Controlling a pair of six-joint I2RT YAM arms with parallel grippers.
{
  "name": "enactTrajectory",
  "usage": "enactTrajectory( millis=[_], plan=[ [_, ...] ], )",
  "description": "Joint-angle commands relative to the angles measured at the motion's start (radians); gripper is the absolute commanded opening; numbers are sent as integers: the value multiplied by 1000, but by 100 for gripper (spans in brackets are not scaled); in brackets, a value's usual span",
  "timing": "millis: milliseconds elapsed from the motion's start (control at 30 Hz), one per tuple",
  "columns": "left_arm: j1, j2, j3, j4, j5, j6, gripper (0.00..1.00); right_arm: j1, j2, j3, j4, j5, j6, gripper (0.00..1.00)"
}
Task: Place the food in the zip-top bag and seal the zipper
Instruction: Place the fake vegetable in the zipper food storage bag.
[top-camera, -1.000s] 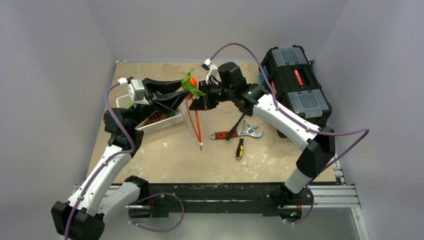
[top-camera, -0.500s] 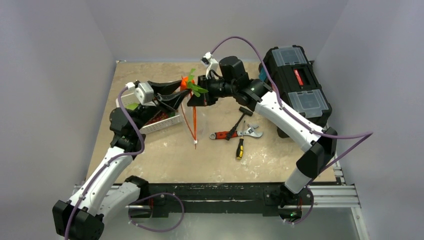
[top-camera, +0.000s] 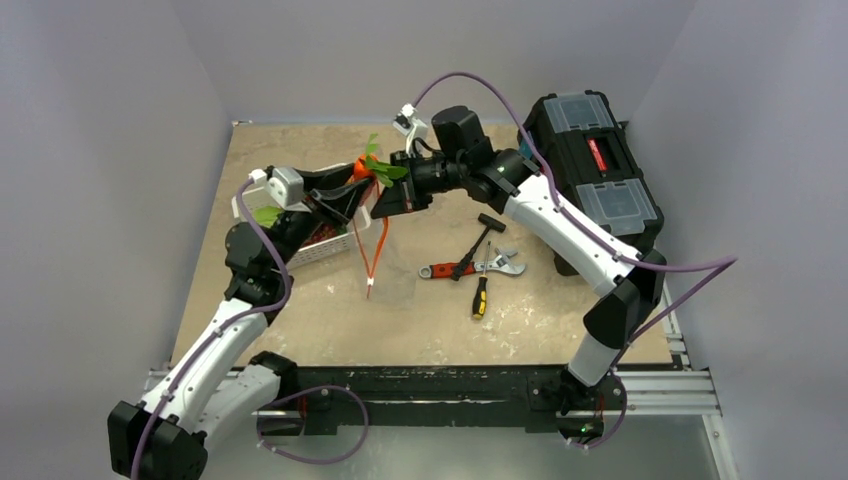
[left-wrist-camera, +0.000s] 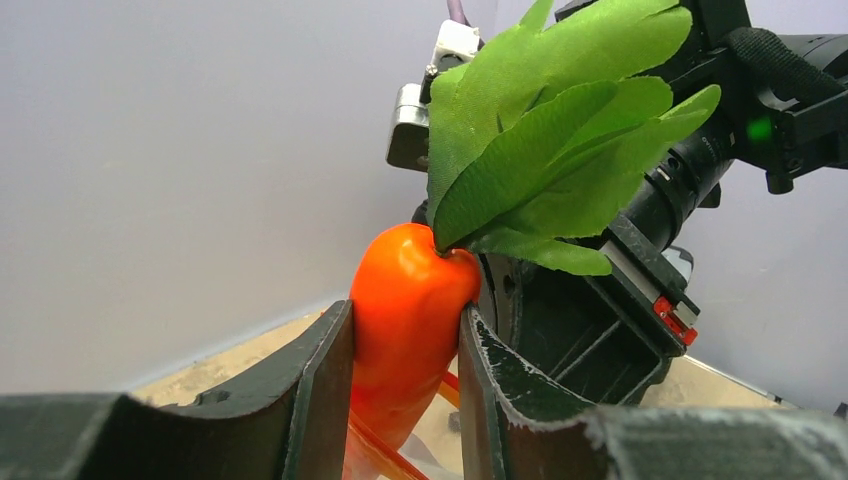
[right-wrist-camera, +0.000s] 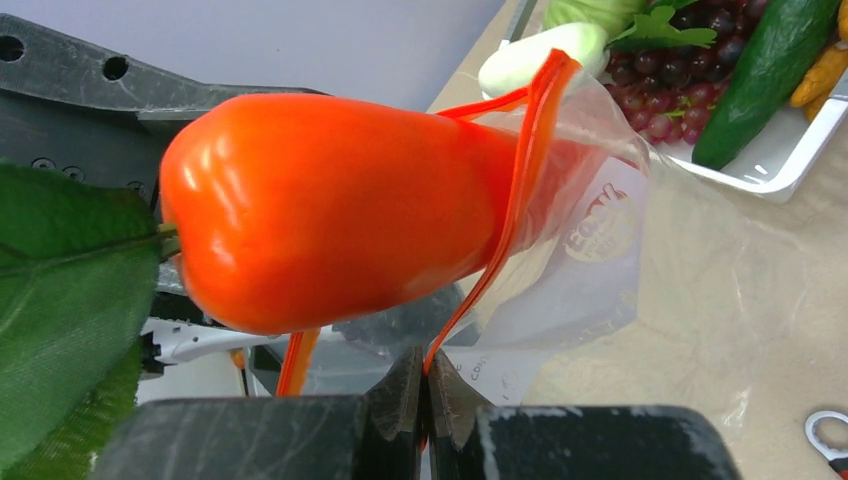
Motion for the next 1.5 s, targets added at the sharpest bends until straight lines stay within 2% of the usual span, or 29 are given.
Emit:
enactTrajectory(
  millis=[0,33,133,200,267,333,467,600,733,833,1000,1100,1333,1467],
  plan=[
    [-4,-23,-15,19,-53,-84,23,-2,1,38,-15,-66,25,0],
    [-4,-33,-13,-7,-63,-101,32,-4,2,34,-7,-73,38,0],
    [-3,-89,-6,-159,-114,-161,70,-18,5,13,40,-116,89,0],
    [-3,-137,-20,-212,-138,-187,88,-32,17,1,72,-170,115,0],
    [-2,-178,-20,-279,-173,-205,99,-53,39,-5,92,-217,134,0],
    [3,-184,21,-424,-228,-236,100,-65,61,-6,94,-240,149,0],
    [8,-170,112,-686,-231,-307,100,-66,84,-14,128,-248,196,0],
    [8,-200,155,-823,-212,-323,100,-67,92,-35,154,-234,227,0],
    [9,-233,231,-962,-225,-272,98,-66,88,-46,153,-218,223,0],
    [9,-222,300,-1105,-273,-295,90,-67,78,-34,127,-162,204,0],
    [8,-181,262,-1099,-67,-446,75,-66,100,-4,85,-144,201,0],
    [6,-143,244,-1104,28,-480,74,-66,102,1,71,-127,196,0],
    [-30,-86,258,-1120,87,-437,69,-62,74,15,-25,-16,108,0],
    [-37,-84,310,-1177,62,-377,71,-45,68,111,-224,162,-59,0]
  ],
)
